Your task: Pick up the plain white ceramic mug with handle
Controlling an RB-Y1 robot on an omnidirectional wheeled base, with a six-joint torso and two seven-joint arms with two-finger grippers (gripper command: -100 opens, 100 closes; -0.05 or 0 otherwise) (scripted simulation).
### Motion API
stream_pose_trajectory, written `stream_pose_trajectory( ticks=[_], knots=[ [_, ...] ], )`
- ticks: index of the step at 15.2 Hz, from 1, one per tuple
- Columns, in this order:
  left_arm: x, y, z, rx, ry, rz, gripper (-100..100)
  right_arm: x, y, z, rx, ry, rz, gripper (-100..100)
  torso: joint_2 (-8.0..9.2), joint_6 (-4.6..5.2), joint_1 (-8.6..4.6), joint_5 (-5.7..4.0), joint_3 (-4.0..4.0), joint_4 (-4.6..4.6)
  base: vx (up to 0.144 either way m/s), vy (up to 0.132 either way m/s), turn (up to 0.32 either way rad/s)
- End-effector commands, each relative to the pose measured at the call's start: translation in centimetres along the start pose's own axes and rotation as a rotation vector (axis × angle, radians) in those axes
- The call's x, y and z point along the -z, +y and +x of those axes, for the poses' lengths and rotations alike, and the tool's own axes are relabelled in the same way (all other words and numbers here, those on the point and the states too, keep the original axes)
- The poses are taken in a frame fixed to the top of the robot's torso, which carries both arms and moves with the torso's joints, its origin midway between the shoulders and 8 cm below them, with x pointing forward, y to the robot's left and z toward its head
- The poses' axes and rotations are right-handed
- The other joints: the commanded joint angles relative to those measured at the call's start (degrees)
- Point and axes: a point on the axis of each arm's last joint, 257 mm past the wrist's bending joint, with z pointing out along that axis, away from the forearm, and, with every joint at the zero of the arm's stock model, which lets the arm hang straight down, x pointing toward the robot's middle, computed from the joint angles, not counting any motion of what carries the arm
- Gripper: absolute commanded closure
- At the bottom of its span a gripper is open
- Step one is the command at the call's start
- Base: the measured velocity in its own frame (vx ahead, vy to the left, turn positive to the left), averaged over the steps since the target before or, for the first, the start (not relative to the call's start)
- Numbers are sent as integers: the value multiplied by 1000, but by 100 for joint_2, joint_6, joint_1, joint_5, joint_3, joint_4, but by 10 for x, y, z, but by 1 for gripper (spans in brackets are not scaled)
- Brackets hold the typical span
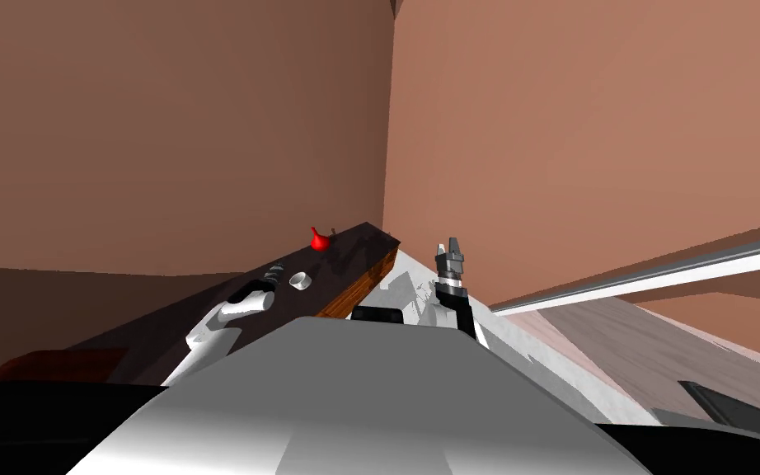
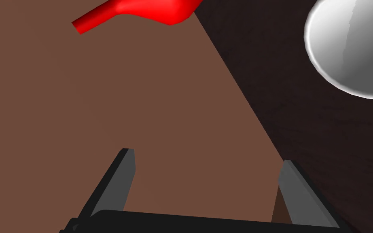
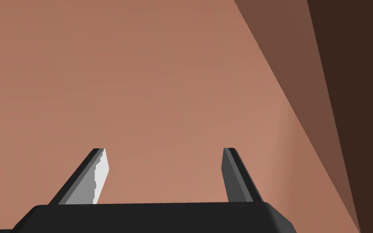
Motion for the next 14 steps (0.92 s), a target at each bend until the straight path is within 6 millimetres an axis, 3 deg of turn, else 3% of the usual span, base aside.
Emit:
stream_pose_trajectory(
  ticks=[1, 2, 3, 5, 6, 7, 8, 9, 11, 12, 13, 14],
  knots=[
    [-3, 25, -13, 12, -9, -75, -100, 0, 0, 0, 0, 0, 0, 0, 0, 0, 0, 0, 0, 0, 15, -9, -314],
    [-2, 27, -12, 12, -6, -85, -100, 0, 0, 0, 0, 0, 0, 0, 0, -2, 0, 0, 0, 0, 12, -1, -103],
    [-3, 41, -31, 30, -25, -127, -100, 0, 0, 0, 0, 0, 0, 0, 1, -7, 2, 0, 0, 0, 13, -9, -281],
    [-2, 57, -29, 33, -19, -173, -100, 0, 0, 0, 0, 0, 0, 0, 0, -2, 2, 0, 0, 0, 12, -1, -207],
    [-1, 70, -47, 54, -35, -213, -100, 0, 0, 0, 0, 0, 0, 0, 1, -7, 4, 0, 1, 0, 13, -3, -317],
    [1, 85, -45, 59, -30, -255, -100, 0, 0, 0, 0, 0, 0, 0, 0, 1, 3, 0, 0, 0, 14, 3, -330],
    [1, 87, -45, 59, -30, -259, -100, 0, 0, 0, 0, 0, 0, 0, -1, -1, 4, 1, 0, 0, 9, 9, -94],
    [4, 106, -61, 86, -44, -315, -100, 0, 0, 0, 0, 0, 0, 0, 1, -7, 5, 2, 0, 0, 11, 2, -262],
    [7, 115, -60, 90, -39, -343, -100, 0, 0, 0, 0, 0, 0, 0, 1, -2, 6, 1, 0, 0, 10, 8, -202],
    [13, 138, -74, 122, -52, -407, -100, 0, 0, 0, 0, 0, 0, 0, 2, -8, 7, 1, 1, 0, 9, 7, -227],
    [15, 143, -72, 124, -47, -425, -100, 0, 0, 0, 0, 0, 0, 0, 3, -3, 7, 0, 2, 1, 9, 12, -302],
    [20, 154, -85, 154, -58, -461, -100, 0, 0, 0, 0, 0, 0, 0, 3, -2, 7, 1, 1, 0, 10, 17, -447]
  ],
)
